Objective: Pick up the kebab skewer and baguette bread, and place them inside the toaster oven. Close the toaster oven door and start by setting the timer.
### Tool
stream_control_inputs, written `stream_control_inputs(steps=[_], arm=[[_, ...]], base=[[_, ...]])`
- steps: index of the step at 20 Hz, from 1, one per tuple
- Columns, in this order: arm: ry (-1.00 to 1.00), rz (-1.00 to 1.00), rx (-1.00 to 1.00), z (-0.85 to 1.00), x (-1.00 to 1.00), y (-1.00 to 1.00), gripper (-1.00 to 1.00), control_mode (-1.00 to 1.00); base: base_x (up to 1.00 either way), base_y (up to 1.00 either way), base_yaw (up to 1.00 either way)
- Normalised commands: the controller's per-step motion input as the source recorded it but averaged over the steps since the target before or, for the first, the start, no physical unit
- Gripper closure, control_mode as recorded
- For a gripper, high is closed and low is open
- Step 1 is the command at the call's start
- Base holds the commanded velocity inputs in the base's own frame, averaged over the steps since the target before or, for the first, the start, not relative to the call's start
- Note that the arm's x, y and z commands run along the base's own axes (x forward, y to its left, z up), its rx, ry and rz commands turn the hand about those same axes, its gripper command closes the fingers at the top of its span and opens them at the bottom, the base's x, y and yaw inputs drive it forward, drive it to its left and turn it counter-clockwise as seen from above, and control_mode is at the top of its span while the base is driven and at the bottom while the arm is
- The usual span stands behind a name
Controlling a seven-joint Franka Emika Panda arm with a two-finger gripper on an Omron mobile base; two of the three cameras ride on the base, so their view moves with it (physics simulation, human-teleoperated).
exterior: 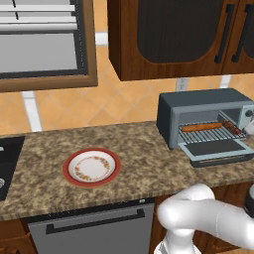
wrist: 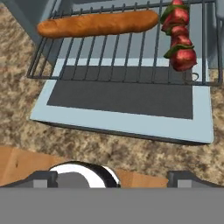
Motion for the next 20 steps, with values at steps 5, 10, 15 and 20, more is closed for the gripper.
stream_control_inputs(steps=[5, 10, 15, 20], arm=[[0.0, -0.2, -0.13, -0.08, -0.15, 0.71, -1.0, -1.0], [0.02, -0.09, -0.21, -0.31, 0.23, 0.18, -1.0, -1.0], [0.04, -0.08, -0.08, -0.43, 0.32, -0.07, -1.0, -1.0], [0.03, -0.07, 0.0, -0.1, 0.11, -0.14, -1.0, -1.0]], base=[[0.0, 0.0, 0.0], [0.0, 0.0, 0.0], [0.0, 0.0, 0.0], [0.0, 0.0, 0.0]])
